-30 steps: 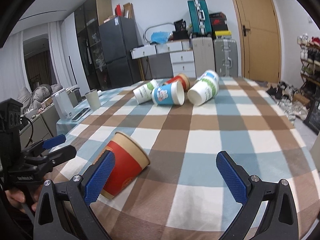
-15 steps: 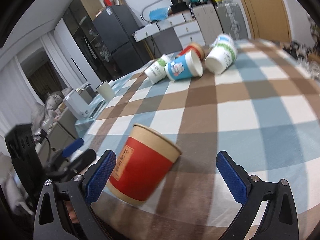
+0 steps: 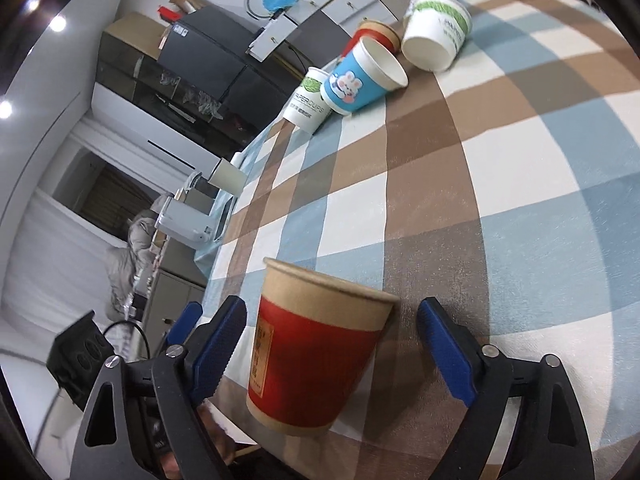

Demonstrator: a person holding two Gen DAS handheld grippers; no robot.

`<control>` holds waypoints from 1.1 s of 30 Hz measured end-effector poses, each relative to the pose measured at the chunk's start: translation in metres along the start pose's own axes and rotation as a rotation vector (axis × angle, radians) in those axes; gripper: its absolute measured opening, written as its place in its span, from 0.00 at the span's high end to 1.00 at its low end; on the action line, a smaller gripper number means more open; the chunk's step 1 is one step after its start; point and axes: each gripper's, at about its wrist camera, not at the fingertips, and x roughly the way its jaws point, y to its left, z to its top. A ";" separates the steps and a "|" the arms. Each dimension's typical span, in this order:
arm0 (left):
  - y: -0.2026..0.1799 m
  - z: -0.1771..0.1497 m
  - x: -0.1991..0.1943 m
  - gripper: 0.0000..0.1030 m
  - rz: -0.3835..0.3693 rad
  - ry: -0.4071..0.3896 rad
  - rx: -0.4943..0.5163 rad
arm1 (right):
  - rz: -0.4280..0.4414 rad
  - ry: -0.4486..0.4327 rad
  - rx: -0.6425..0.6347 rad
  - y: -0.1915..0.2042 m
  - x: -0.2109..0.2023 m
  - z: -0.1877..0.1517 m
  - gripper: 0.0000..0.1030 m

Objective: Flip cup upright
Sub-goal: 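Rotate the right gripper to turn the red cup rim-up, then lower the upright red cup onto the table with the right gripper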

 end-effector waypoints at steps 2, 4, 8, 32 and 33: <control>0.000 0.000 0.000 0.01 0.001 -0.001 0.000 | 0.006 0.006 0.012 -0.002 0.002 0.003 0.21; 0.000 0.000 0.000 0.01 0.001 0.000 0.001 | 0.031 0.019 0.028 -0.004 0.003 0.006 0.27; 0.000 0.000 0.000 0.01 0.001 0.002 0.001 | 0.057 0.028 0.024 -0.005 0.000 0.006 0.31; 0.000 -0.001 0.001 0.01 0.004 0.003 0.000 | -0.367 -0.522 -0.704 0.072 -0.025 -0.063 0.32; 0.000 -0.001 0.001 0.01 0.004 0.002 0.001 | -0.376 -0.534 -0.713 0.074 -0.024 -0.064 0.32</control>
